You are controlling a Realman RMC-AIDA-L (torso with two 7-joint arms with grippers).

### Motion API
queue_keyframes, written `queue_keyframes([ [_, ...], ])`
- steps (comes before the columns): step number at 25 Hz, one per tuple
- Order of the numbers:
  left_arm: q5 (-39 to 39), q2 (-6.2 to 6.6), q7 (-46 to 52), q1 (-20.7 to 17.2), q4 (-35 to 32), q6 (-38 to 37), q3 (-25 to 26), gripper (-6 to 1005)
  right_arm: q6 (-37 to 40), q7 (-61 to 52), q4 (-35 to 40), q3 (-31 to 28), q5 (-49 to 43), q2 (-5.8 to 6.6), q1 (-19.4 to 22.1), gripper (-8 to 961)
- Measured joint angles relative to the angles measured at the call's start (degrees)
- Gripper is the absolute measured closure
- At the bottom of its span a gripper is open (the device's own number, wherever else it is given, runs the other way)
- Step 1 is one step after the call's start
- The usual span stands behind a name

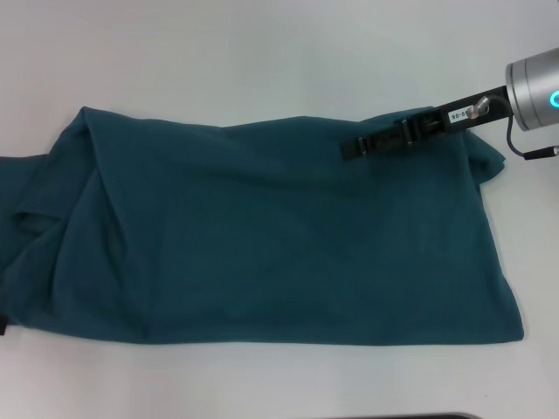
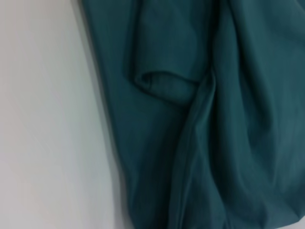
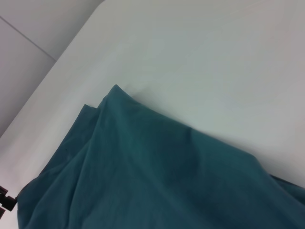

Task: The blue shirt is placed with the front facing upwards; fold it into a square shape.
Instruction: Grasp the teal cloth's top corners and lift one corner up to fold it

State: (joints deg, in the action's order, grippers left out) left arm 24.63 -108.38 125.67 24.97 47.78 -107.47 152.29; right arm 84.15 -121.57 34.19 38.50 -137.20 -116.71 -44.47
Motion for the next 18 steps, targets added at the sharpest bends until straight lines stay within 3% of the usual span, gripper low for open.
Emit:
queue_keyframes([
  [18, -4.01, 0.09, 0.86, 0.13, 0.57, 0.0, 0.69, 505, -1.17, 0.43, -0.03, 0.0, 0.1, -0.53, 0.02, 261],
])
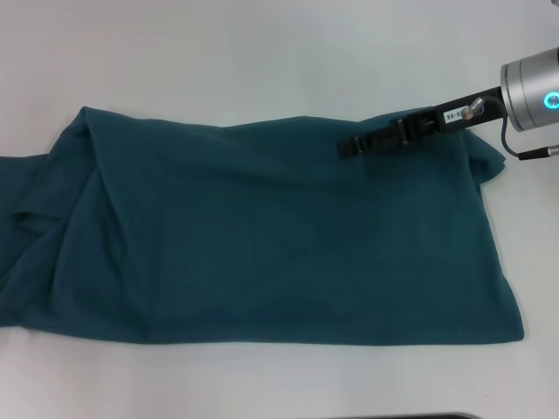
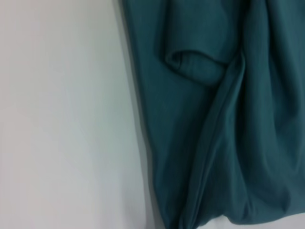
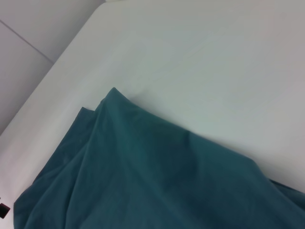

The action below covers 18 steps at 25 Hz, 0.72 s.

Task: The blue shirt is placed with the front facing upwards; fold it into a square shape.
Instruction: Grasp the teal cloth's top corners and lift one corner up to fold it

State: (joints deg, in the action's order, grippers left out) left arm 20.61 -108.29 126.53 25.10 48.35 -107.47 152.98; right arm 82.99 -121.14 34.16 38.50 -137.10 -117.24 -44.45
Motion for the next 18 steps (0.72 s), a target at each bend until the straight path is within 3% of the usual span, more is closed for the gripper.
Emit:
queue_keyframes([
  [18, -3.06, -0.69, 0.1, 2.28, -1.73, 2.5, -1.29, 506, 0.41, 0.8, -0.06, -0.33, 0.08, -0.63, 0.77, 264],
])
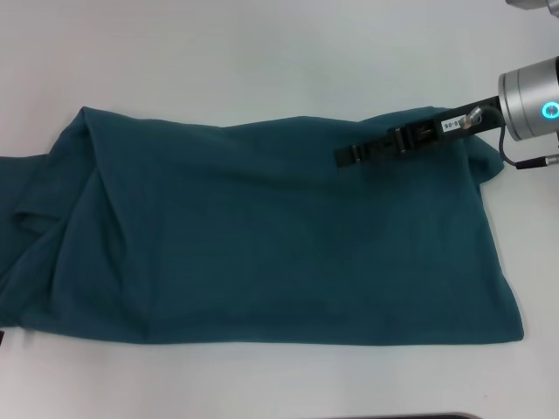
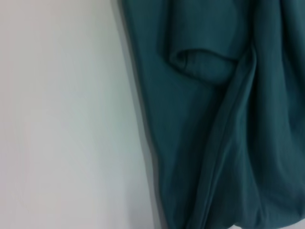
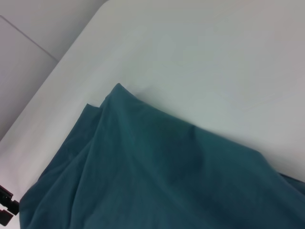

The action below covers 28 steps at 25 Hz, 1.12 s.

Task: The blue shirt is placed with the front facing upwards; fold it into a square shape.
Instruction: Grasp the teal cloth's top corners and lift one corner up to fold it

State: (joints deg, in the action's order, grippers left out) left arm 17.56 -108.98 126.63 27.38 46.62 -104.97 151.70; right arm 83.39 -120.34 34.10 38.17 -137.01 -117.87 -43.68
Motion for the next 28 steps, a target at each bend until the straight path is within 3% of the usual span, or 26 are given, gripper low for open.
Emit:
queue_keyframes([
  [28, 1.83, -0.31, -2.62, 2.6, -1.45, 0.95, 1.48, 505, 0.08, -0.03, 0.0, -0.12, 0.77, -0.16, 0.79, 269],
])
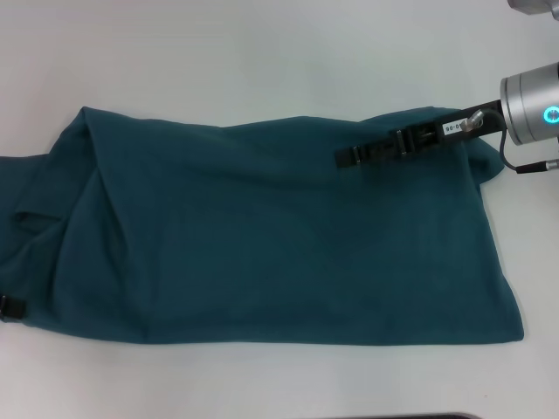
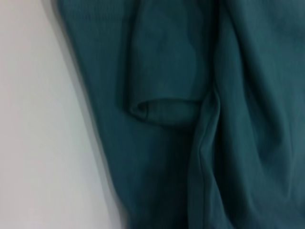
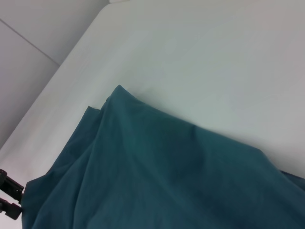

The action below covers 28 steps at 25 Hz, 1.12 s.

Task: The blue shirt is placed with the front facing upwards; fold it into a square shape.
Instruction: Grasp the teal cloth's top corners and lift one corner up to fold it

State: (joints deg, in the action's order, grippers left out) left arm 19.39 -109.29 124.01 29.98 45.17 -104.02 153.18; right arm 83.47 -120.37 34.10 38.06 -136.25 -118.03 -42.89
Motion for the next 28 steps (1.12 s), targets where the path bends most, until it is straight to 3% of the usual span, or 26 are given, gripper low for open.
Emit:
queue_keyframes([
  [14, 0.13, -1.04, -1.22, 0.8, -0.16, 3.96, -0.32, 507, 0.83, -0.35, 0.18, 0.29, 0.73, 0.0, 0.0, 272],
  [28, 1.51, -0.13, -1.84, 0.85, 0.31, 4.41, 0.12, 508, 0.81, -0.6, 0.09, 0.1, 0.72, -0.07, -0.3, 274],
])
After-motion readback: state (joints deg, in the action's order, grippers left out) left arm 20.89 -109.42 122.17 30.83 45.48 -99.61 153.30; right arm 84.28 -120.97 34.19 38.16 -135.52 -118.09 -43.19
